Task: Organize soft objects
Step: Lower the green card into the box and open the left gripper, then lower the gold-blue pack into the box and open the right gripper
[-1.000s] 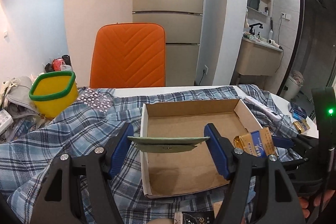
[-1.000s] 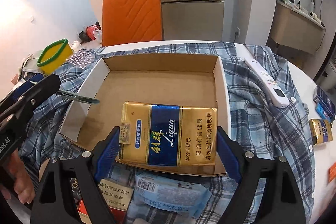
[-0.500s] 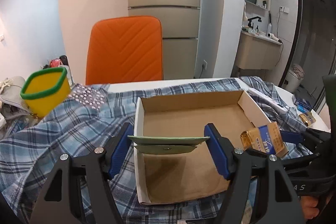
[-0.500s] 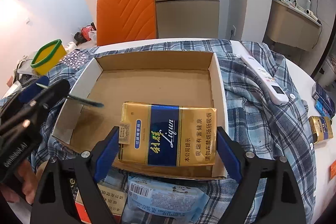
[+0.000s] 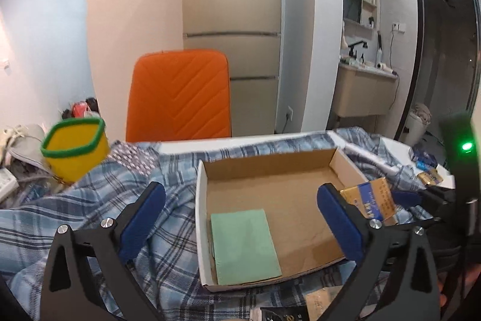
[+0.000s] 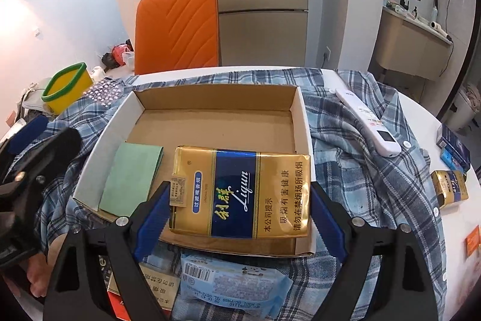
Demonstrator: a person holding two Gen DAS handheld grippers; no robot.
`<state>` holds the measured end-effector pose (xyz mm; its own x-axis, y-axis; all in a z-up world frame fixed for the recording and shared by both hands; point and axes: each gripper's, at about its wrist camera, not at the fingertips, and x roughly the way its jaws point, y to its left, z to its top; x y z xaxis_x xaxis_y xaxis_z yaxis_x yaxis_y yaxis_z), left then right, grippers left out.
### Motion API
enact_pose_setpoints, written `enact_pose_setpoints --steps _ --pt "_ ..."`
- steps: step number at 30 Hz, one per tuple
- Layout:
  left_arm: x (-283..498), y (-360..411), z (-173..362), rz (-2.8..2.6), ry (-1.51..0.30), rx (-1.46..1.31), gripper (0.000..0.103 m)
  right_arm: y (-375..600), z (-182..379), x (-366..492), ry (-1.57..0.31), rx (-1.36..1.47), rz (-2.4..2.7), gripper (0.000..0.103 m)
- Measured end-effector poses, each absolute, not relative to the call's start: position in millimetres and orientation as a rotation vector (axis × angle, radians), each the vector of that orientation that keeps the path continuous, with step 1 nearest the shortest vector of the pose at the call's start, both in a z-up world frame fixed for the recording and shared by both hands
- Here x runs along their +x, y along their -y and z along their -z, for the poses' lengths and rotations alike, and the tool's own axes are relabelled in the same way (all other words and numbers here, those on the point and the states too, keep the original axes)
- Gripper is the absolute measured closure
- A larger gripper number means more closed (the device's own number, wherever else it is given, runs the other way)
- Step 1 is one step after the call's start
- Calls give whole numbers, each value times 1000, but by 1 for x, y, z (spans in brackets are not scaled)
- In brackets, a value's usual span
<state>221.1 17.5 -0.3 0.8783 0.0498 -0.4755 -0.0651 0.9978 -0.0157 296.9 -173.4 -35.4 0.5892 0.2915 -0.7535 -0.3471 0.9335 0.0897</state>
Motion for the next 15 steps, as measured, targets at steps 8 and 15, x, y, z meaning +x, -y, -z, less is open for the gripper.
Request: enact_pose_setpoints --steps 8,15 --pt "167 -11 -45 -63 -282 -8 0 169 18 283 -735 -81 -389 14" --pt "137 -21 -53 -68 -209 -31 0 164 -8 248 -466 -145 -379 0"
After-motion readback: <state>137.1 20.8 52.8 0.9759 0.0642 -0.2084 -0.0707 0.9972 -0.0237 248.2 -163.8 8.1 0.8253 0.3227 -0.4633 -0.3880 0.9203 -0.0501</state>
